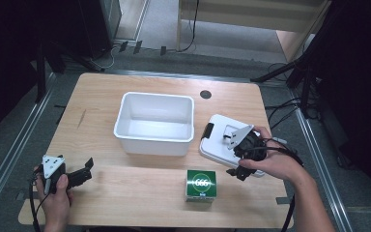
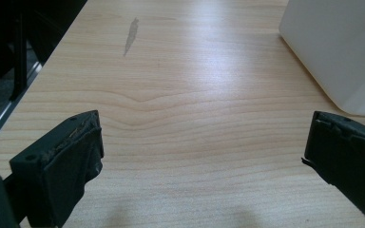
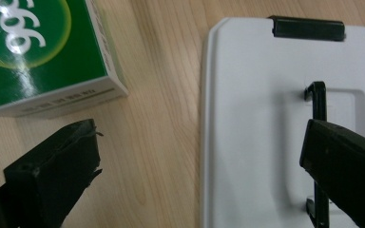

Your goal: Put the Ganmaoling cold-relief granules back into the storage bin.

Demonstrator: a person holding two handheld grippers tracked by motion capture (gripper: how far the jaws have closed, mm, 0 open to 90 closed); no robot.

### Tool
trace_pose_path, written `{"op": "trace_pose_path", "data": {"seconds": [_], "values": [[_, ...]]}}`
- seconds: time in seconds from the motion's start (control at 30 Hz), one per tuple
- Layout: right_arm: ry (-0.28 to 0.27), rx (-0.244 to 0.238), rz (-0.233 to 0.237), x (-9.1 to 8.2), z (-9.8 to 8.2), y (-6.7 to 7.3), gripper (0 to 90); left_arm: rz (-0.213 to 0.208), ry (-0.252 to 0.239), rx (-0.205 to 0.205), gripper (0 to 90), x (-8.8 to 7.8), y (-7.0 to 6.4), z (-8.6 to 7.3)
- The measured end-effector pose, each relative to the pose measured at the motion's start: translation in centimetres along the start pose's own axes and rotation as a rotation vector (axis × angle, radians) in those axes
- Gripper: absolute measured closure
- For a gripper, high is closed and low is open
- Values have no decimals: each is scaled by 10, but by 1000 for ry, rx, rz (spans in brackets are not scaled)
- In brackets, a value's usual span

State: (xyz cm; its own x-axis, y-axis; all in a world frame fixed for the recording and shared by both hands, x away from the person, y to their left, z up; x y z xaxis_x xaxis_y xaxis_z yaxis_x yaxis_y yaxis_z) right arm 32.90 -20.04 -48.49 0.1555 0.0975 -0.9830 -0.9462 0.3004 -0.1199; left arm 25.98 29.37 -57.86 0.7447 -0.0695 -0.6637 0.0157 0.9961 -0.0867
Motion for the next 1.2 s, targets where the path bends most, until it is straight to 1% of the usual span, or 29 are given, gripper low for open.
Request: {"op": "trace_pose_path", "data": {"seconds": [0.07,0.27,0.3,0.33,0.37,0.4,0.43,0.47,0.5,0.53,0.57,0.6,0.63,0.67,0.73,0.77,0.83,0.97,1.0,1.07,1.13,1.2], "values": [[-3,0,-4,-1,2,4,0,0,-1,0,0,0,0,0],[3,-25,-4,1,8,19,0,-3,-1,0,0,0,0,0],[3,-25,-4,1,8,19,0,-3,-1,0,0,0,0,0],[5,-34,-3,2,11,24,0,-3,-1,0,0,0,0,0],[5,-34,-3,2,11,24,0,-3,-1,0,0,0,0,0],[11,-46,0,2,13,28,0,-3,-1,1,0,0,0,0],[11,-46,0,2,13,28,0,-3,-1,1,0,0,0,0],[10,-62,-3,3,16,33,0,-4,-1,-2,0,0,0,0],[10,-62,-3,3,16,33,0,-4,-1,-2,0,0,-1,0],[5,-77,-3,3,18,38,0,-3,-1,-1,0,0,-1,0],[5,-77,-3,3,18,38,0,-3,-1,-2,0,0,-1,0],[1,-87,5,3,21,43,0,-4,-1,-2,0,1,-1,0],[1,-87,5,3,21,43,0,-4,-1,-2,0,1,-1,0],[3,-98,11,3,23,48,0,-3,-1,0,0,1,-1,0],[-3,-110,20,3,26,52,0,-5,0,1,0,1,-1,0],[-3,-110,20,3,26,52,0,-5,0,1,0,1,-1,0],[-2,-128,27,3,29,58,0,-4,0,-1,0,1,-1,0],[-6,-140,34,3,32,64,0,-6,1,-1,0,0,0,0],[-6,-145,42,5,34,68,0,-6,0,-1,0,0,-1,0],[-4,-150,45,6,34,69,0,-7,1,-1,0,0,-1,0],[0,-163,52,11,37,75,0,-7,-1,0,0,0,-1,0],[-1,-170,56,13,38,77,0,-8,-1,3,0,0,-1,0]]}}
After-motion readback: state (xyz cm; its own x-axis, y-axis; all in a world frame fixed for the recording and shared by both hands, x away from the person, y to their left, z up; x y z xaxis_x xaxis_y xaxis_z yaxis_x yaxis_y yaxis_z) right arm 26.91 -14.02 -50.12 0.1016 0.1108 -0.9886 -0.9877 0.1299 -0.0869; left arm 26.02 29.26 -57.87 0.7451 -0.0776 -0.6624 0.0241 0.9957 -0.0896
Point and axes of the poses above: each handheld gripper's, and its own axes: x roughly forward along the jaws, z roughly out of its top, y roughly to its left, the point moved 6 cm from there along x, roughly forward along the jaws, and after that the axes turned 14 degrees about y, right-handed, at the moved point
